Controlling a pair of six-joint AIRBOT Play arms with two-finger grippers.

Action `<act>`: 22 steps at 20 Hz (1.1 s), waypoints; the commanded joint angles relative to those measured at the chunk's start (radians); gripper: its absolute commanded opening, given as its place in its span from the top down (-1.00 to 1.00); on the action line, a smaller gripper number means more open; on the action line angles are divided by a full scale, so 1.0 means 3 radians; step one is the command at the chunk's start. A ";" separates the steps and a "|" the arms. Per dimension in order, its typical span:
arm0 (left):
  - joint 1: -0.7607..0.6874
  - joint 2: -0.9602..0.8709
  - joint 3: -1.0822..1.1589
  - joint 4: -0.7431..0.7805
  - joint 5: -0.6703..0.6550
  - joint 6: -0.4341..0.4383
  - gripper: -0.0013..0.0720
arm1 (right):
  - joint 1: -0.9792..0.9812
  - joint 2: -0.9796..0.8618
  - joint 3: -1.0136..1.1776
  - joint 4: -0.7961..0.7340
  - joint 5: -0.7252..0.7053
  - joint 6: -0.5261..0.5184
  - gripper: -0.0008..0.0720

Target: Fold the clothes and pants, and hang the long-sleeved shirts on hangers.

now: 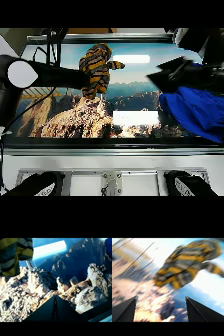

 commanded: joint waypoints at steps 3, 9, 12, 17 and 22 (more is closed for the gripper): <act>0.0116 0.0392 -0.0716 -0.0249 0.0357 0.0041 0.93 | 0.0512 -0.0336 -0.0015 -0.0573 0.0259 0.0284 -0.83; 0.0116 0.0562 -0.0894 -0.0248 0.0521 0.0039 0.93 | 0.0512 -0.0388 -0.0015 -0.0572 0.0259 0.0284 -0.81; 0.0116 0.0563 -0.0894 -0.0249 0.0540 0.0039 0.93 | 0.0512 -0.0387 -0.0015 -0.0572 0.0259 0.0281 0.93; 0.0116 0.0563 -0.0894 -0.0247 0.0543 0.0039 0.93 | 0.0512 -0.0387 -0.0015 -0.0570 0.0259 0.0281 0.94; 0.0116 0.0563 -0.0894 -0.0247 0.0543 0.0039 0.93 | 0.0512 -0.0387 -0.0015 -0.0570 0.0259 0.0282 0.94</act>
